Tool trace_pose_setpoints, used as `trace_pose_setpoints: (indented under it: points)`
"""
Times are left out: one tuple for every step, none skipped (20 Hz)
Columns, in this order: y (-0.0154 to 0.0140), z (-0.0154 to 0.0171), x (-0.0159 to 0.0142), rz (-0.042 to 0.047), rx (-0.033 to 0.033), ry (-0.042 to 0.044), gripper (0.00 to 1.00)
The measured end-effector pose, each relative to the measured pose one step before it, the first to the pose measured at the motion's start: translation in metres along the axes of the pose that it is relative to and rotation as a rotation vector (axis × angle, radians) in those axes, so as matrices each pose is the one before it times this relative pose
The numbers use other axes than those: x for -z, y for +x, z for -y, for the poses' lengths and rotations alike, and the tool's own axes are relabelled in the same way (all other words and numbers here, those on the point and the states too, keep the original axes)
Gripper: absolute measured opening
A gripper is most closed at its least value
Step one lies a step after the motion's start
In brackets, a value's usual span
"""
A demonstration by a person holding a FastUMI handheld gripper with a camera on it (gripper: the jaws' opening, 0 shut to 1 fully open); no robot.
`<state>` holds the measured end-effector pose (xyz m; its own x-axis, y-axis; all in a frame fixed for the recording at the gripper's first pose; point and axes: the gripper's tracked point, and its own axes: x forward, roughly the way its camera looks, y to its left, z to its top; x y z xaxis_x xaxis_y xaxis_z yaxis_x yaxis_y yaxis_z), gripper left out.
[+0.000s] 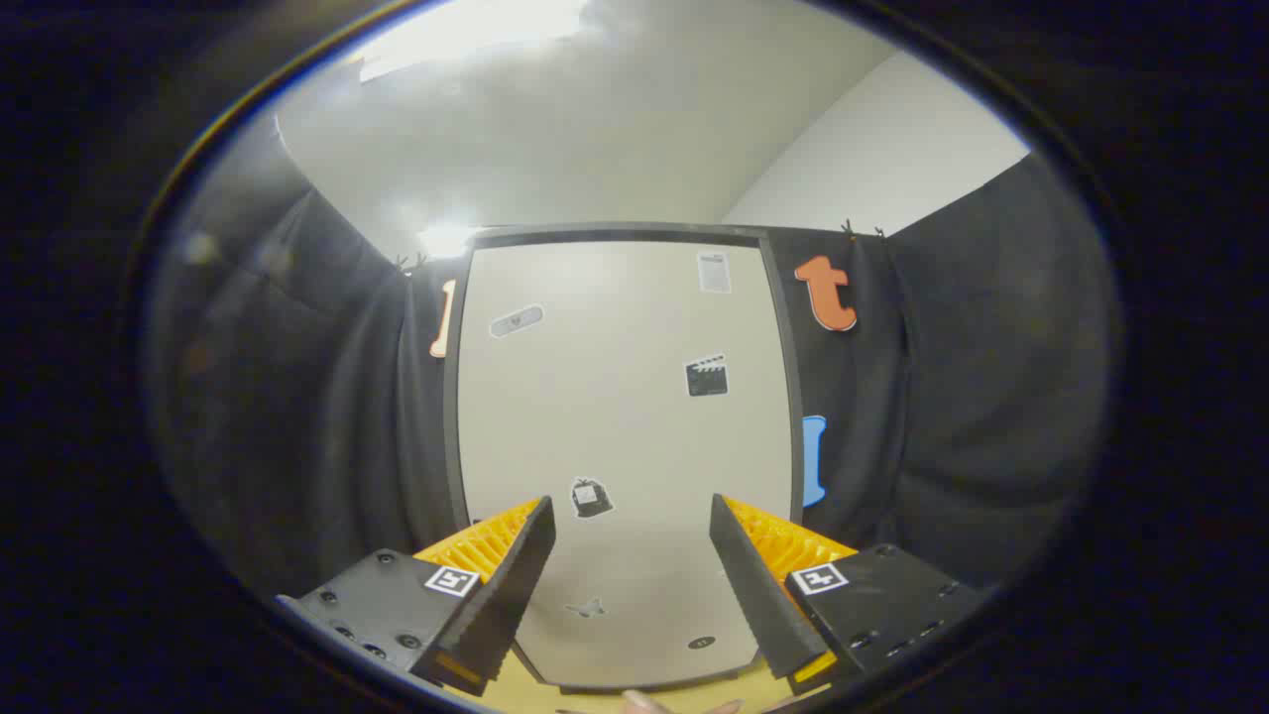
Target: Open the shoe cabinet door, grab the shoes and put them into the shoe cabinet, then close the shoe cabinet door.
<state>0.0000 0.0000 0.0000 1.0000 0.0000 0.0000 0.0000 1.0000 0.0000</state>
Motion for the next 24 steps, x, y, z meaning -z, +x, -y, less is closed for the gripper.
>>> trace_pose_setpoints:
  points:
    - [0.00068, -0.00003, 0.00327, -0.00729, -0.00713, -0.00604, 0.98]
    - [0.00074, 0.00065, 0.00212, -0.00801, -0.00308, -0.00579, 0.98]
    - [0.00137, -0.00035, 0.00296, -0.00801, -0.00345, -0.00182, 0.98]
    - [0.00128, -0.00073, 0.00134, -0.00757, -0.00503, 0.00060, 0.98]
    - [0.00144, -0.00080, 0.00092, -0.00475, -0.00554, 0.00131, 0.98]
    - [0.00046, -0.00061, -0.00020, 0.00002, -0.00536, -0.00002, 0.98]
    - [0.00052, -0.00080, -0.00191, 0.00390, -0.00641, 0.00146, 0.98]
    - [-0.00055, -0.00129, -0.00192, 0.00762, -0.00718, 0.00252, 0.98]
    - [-0.00101, -0.00083, -0.00129, 0.00594, -0.00364, 0.00089, 0.98]
    - [-0.00040, 0.00045, -0.00063, 0.00380, -0.00021, 0.00048, 0.98]
    - [-0.00108, 0.00029, -0.00009, 0.00145, 0.00134, -0.00069, 0.98]
    - [-0.00025, 0.00044, 0.00006, -0.00088, 0.00370, -0.00272, 0.98]
    - [-0.00040, 0.00030, 0.00126, -0.00281, 0.00295, -0.00381, 0.98]
    - [0.00035, -0.00083, 0.00146, -0.00578, -0.00026, -0.00284, 0.98]
    - [0.00074, -0.00130, 0.00195, -0.00603, -0.00157, -0.00324, 0.98]
    - [0.00039, -0.00156, 0.00134, -0.00449, -0.00202, -0.00120, 0.98]
    - [0.00015, -0.00237, 0.00197, -0.00315, -0.00213, 0.00029, 0.98]
    - [0.00124, -0.00145, 0.00079, -0.00240, -0.00068, 0.00237, 0.98]
    - [0.00288, -0.00215, 0.00168, -0.00252, -0.00106, 0.00417, 0.98]
    - [0.00284, -0.00417, 0.00249, -0.00461, -0.00573, 0.00680, 0.98]
    - [0.00225, -0.00311, 0.00186, -0.00406, -0.00446, 0.00372, 0.98]
    - [0.00346, -0.00443, 0.00273, -0.00544, -0.00469, 0.00228, 0.98]
    - [0.00356, -0.00459, 0.00357, -0.00707, -0.00449, -0.00047, 0.98]
    - [0.00387, -0.00584, 0.00398, -0.00788, -0.00517, -0.00108, 0.98]
